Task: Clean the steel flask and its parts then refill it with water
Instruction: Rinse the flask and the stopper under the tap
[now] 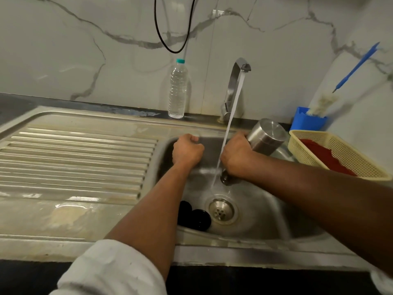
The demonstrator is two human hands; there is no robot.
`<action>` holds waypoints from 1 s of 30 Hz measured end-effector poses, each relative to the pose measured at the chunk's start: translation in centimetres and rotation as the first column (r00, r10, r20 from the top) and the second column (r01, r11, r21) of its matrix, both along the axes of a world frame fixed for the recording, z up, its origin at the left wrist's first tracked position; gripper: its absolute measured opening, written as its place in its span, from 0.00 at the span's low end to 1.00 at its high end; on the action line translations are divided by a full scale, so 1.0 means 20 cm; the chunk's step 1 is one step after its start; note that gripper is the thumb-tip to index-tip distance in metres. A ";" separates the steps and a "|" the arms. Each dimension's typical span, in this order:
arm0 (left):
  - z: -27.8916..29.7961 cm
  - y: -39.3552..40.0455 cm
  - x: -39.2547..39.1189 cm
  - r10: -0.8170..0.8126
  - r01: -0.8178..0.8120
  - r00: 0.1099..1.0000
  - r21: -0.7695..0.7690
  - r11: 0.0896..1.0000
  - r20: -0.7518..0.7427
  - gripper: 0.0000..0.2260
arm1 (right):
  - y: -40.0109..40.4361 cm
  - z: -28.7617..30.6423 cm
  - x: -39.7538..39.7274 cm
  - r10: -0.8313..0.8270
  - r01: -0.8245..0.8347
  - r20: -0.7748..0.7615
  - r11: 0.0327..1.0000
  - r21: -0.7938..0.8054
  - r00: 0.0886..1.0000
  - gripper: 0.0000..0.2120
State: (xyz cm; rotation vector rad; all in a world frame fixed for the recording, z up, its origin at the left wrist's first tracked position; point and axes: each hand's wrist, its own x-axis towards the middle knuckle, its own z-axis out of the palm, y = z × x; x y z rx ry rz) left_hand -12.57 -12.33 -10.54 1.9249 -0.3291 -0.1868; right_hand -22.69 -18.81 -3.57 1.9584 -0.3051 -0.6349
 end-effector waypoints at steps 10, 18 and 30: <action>-0.01 0.00 0.02 0.021 -0.022 1.000 0.019 1.000 0.014 0.16 | -0.34 -0.10 -0.23 -0.457 -0.106 0.503 0.655 0.749 0.733 0.36; -0.07 -0.02 0.06 0.024 -0.024 0.999 0.000 1.000 0.030 0.16 | -0.38 -0.28 -0.06 -0.829 -0.402 0.480 0.351 0.846 0.287 0.33; -0.09 -0.03 0.07 0.042 -0.045 0.997 0.051 0.998 0.062 0.15 | -0.46 -0.38 -0.08 -0.863 -0.506 0.435 0.263 0.822 0.258 0.33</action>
